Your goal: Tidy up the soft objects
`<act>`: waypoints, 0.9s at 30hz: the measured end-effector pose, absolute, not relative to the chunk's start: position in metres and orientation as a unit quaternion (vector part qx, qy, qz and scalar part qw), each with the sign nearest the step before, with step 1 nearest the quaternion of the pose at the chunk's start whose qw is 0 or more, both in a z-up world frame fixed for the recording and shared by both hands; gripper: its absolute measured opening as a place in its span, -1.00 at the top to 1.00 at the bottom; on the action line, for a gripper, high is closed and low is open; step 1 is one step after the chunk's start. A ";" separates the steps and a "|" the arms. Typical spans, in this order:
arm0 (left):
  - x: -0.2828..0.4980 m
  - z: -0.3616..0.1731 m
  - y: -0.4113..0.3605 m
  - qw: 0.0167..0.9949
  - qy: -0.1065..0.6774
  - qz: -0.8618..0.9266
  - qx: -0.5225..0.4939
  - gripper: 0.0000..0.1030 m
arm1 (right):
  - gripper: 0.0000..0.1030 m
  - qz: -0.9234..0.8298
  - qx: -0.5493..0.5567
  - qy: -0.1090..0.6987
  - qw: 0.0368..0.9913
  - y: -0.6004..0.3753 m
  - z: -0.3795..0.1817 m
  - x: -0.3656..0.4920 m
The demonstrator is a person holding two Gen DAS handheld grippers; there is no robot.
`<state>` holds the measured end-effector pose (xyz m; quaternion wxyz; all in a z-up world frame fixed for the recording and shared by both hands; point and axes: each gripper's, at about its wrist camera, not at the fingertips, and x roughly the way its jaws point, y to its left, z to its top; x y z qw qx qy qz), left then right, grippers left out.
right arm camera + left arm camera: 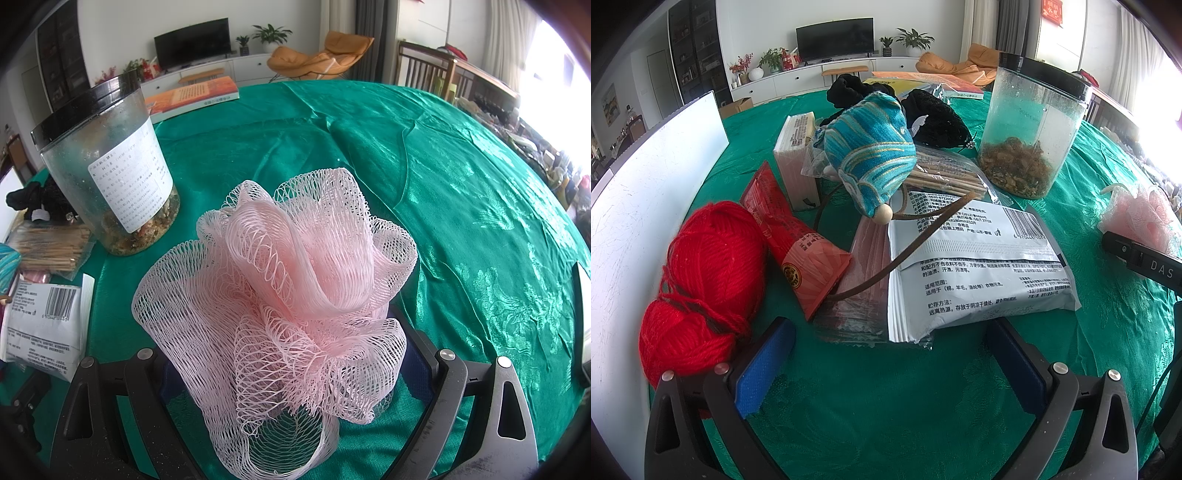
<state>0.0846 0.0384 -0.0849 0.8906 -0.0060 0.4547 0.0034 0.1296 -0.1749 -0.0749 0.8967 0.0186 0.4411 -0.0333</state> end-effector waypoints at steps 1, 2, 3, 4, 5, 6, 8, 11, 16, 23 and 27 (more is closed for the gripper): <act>0.085 -0.085 0.038 0.891 0.455 0.003 -0.006 -1.00 | -0.82 -0.033 0.019 0.441 0.897 -0.175 -0.075 0.130; 0.085 -0.085 0.038 0.891 0.455 0.003 -0.006 -1.00 | -0.82 -0.033 0.019 0.441 0.897 -0.175 -0.075 0.130; 0.085 -0.085 0.038 0.891 0.455 0.003 -0.006 -1.00 | -0.82 -0.033 0.019 0.441 0.897 -0.175 -0.075 0.130; 0.085 -0.085 0.038 0.891 0.455 0.003 -0.006 -1.00 | -0.82 -0.033 0.019 0.441 0.897 -0.175 -0.075 0.130; 0.085 -0.085 0.038 0.891 0.455 0.003 -0.006 -1.00 | -0.82 -0.033 0.019 0.441 0.897 -0.175 -0.075 0.130; 0.085 -0.085 0.038 0.891 0.455 0.003 -0.006 -1.00 | -0.82 -0.033 0.019 0.441 0.897 -0.175 -0.075 0.130; 0.085 -0.085 0.038 0.891 0.455 0.003 -0.006 -1.00 | -0.82 -0.033 0.019 0.441 0.897 -0.175 -0.075 0.130; 0.085 -0.085 0.038 0.891 0.455 0.003 -0.006 -1.00 | -0.82 -0.033 0.019 0.441 0.897 -0.175 -0.075 0.130; 0.085 -0.085 0.038 0.891 0.454 0.003 -0.006 -1.00 | -0.82 -0.033 0.019 0.441 0.897 -0.175 -0.075 0.130; 0.085 -0.085 0.038 0.891 0.454 0.004 -0.006 -1.00 | -0.82 -0.033 0.019 0.441 0.897 -0.175 -0.074 0.129; 0.085 -0.085 0.038 0.891 0.454 0.004 -0.006 -1.00 | -0.82 -0.033 0.019 0.441 0.897 -0.175 -0.075 0.130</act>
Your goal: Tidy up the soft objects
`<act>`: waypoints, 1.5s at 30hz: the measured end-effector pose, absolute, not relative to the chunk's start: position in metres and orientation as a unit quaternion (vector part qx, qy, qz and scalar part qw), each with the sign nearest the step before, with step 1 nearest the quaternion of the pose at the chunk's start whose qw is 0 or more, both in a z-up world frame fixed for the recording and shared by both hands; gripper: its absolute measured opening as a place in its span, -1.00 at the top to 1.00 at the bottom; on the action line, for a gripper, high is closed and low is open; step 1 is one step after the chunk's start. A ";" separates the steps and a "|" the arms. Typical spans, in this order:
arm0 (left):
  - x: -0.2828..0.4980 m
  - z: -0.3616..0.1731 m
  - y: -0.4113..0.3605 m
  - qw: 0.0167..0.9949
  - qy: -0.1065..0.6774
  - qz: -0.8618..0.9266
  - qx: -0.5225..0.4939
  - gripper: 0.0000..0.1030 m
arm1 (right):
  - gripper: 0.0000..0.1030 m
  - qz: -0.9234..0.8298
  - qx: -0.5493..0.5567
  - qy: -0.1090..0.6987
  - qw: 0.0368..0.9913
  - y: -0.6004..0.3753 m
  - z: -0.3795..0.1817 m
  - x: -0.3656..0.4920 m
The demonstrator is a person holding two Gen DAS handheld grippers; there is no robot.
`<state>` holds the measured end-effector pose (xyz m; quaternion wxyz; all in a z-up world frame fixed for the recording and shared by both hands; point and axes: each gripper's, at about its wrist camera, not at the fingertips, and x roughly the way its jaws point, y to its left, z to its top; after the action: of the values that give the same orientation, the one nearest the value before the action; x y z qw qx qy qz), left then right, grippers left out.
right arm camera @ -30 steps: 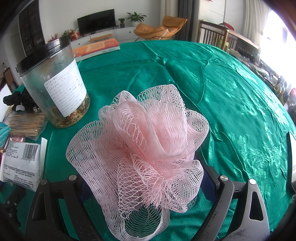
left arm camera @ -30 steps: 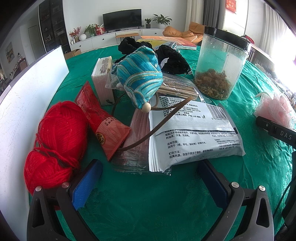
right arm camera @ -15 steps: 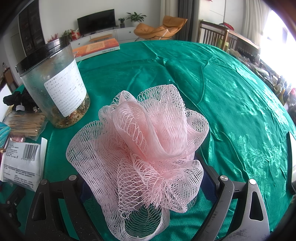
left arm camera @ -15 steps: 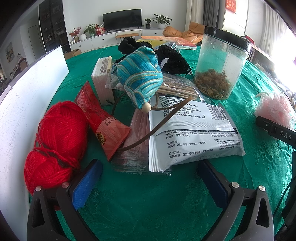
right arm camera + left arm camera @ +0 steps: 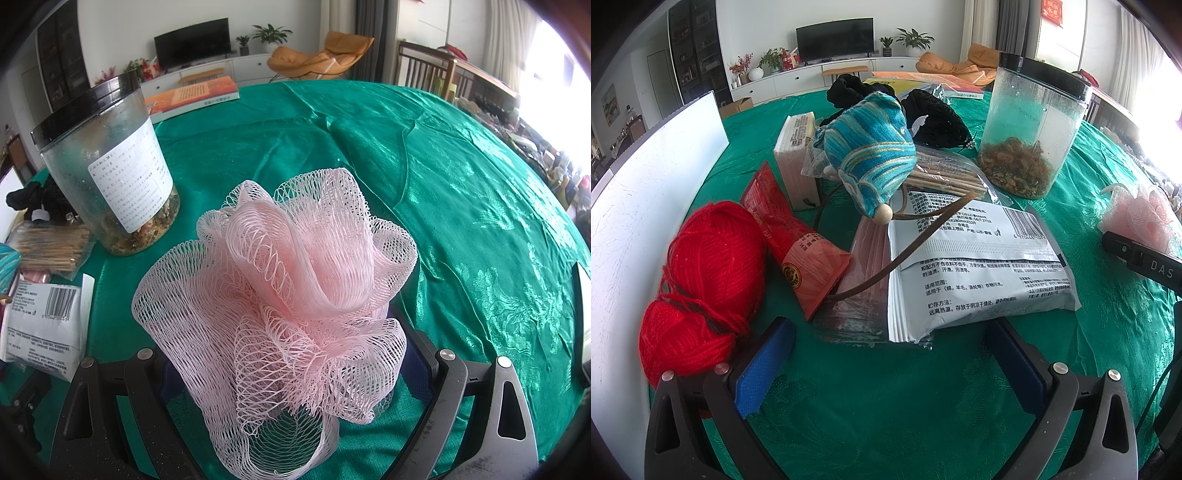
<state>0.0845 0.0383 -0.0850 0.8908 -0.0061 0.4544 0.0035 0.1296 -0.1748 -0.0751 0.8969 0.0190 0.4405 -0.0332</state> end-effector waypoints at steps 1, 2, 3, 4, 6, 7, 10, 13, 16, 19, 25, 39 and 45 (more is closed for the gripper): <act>0.085 -0.085 0.038 0.891 0.454 0.004 -0.006 -1.00 | -0.82 -0.033 0.019 0.440 0.897 -0.175 -0.075 0.130; 0.085 -0.085 0.038 0.891 0.454 0.004 -0.006 -1.00 | -0.82 -0.033 0.019 0.441 0.897 -0.175 -0.075 0.130; 0.085 -0.085 0.038 0.891 0.454 0.004 -0.006 -1.00 | -0.82 -0.033 0.019 0.440 0.897 -0.175 -0.075 0.129; 0.085 -0.085 0.038 0.891 0.454 0.004 -0.006 -1.00 | -0.82 -0.033 0.019 0.440 0.897 -0.175 -0.075 0.130; 0.085 -0.085 0.038 0.891 0.454 0.004 -0.006 -1.00 | -0.82 -0.033 0.019 0.440 0.897 -0.175 -0.075 0.130; 0.085 -0.085 0.038 0.891 0.454 0.004 -0.007 -1.00 | -0.82 -0.033 0.019 0.440 0.897 -0.175 -0.075 0.130; 0.080 -0.084 0.038 0.882 0.472 -0.004 -0.001 -1.00 | -0.82 -0.033 0.019 0.441 0.897 -0.175 -0.074 0.129; 0.060 -0.080 0.037 0.842 0.536 -0.046 0.024 -1.00 | -0.82 -0.033 0.019 0.440 0.897 -0.175 -0.074 0.129; 0.026 -0.059 0.046 0.836 0.541 -0.085 0.017 -1.00 | -0.82 -0.033 0.019 0.440 0.897 -0.175 -0.075 0.129; 0.024 -0.012 0.067 0.866 0.492 -0.086 0.021 -1.00 | -0.82 -0.031 0.019 0.440 0.897 -0.175 -0.075 0.130; 0.091 -0.004 0.122 0.856 0.516 -0.022 -0.009 -1.00 | -0.80 0.007 0.016 0.474 0.880 -0.182 -0.072 0.134; 0.103 -0.074 0.144 0.832 0.553 0.028 -0.032 0.00 | -0.58 0.084 0.067 0.587 0.803 -0.196 -0.047 0.172; 0.103 -0.034 0.165 0.860 0.500 0.001 -0.099 0.13 | 0.43 0.055 0.085 0.531 0.842 -0.200 -0.012 0.205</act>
<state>0.1025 0.1647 -0.0342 0.8601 -0.0989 0.5005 0.0014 0.2055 -0.2000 -0.0116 0.8415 0.0847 0.5308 0.0546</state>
